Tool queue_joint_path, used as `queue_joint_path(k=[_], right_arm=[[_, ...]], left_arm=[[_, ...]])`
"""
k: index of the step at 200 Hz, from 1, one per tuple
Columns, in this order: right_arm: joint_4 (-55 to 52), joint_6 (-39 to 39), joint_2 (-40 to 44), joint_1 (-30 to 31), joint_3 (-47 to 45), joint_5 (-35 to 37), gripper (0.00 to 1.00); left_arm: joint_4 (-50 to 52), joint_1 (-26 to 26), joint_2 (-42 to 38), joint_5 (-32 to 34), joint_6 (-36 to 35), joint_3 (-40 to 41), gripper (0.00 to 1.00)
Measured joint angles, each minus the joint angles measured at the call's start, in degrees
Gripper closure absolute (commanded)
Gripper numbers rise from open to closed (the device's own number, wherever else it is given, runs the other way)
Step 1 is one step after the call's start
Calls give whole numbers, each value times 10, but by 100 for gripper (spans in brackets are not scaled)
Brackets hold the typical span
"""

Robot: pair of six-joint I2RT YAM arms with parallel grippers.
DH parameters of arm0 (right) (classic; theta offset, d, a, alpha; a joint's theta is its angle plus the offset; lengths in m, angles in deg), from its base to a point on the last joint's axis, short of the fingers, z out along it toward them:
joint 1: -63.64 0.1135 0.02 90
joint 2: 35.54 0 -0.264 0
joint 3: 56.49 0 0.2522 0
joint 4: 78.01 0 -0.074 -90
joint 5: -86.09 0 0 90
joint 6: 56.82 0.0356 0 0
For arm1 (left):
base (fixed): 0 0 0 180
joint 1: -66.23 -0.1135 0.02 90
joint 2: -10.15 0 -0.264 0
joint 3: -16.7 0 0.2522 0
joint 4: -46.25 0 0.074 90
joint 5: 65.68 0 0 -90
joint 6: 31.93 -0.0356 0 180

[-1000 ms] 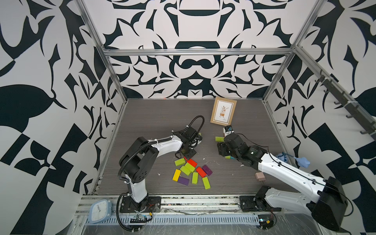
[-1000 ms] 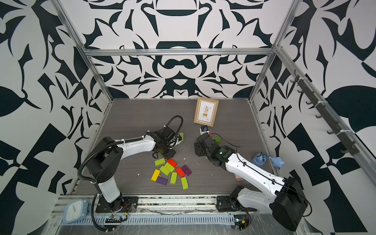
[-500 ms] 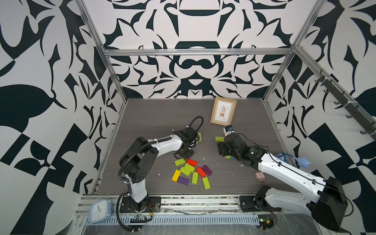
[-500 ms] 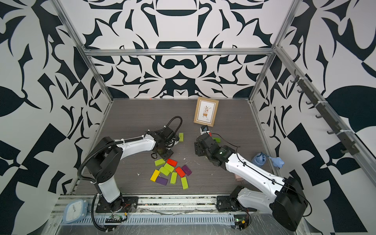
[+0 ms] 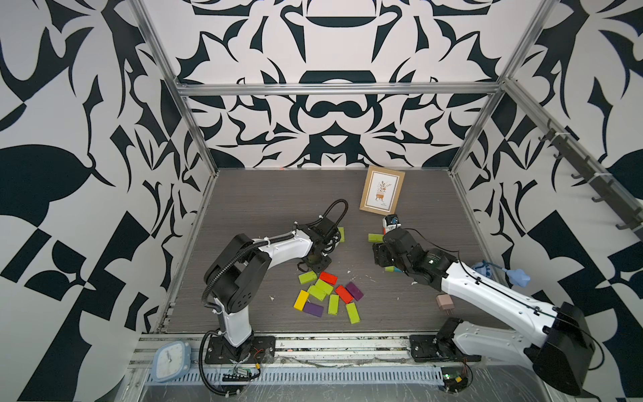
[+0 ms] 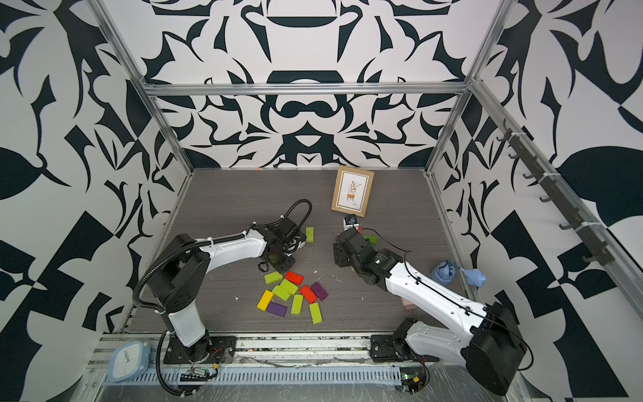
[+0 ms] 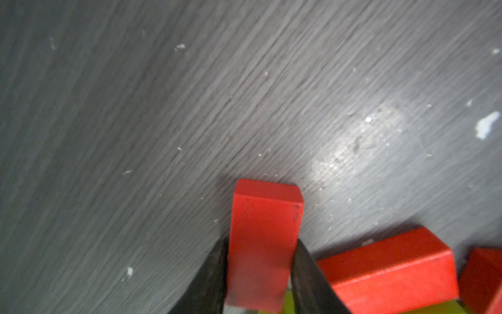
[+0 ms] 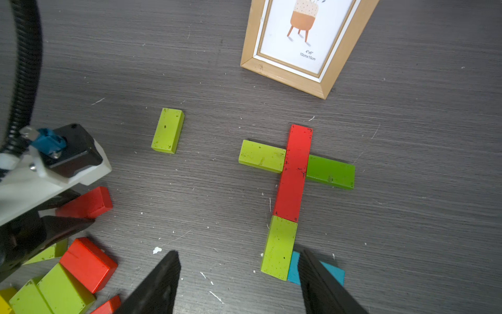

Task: Assemble the letter t with building blocks
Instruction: Pick up the building block from the center of the board, then assemble the building block at the center of the board.

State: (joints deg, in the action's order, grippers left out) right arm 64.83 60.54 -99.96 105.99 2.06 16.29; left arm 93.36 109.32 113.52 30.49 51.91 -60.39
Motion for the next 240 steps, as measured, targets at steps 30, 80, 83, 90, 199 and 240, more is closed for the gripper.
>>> queue_joint_path(k=[30, 80, 83, 90, 199, 240], right_arm=[[-13, 3, 0, 0, 0, 10, 28], [-28, 6, 11, 0, -13, 23, 28], [-29, 6, 13, 0, -15, 24, 28], [-30, 7, 17, 0, -19, 26, 28], [-38, 2, 30, 0, -28, 43, 27], [-53, -6, 47, 0, -28, 52, 27]], left_arm=[[-2, -9, -1, -13, -20, 0, 78], [24, -39, -3, -37, -110, -19, 88], [26, -42, -4, -38, -117, -21, 89], [30, -47, -6, -40, -129, -26, 90], [37, -90, -34, -68, -454, -87, 90], [38, -108, 11, -78, -534, -118, 90]])
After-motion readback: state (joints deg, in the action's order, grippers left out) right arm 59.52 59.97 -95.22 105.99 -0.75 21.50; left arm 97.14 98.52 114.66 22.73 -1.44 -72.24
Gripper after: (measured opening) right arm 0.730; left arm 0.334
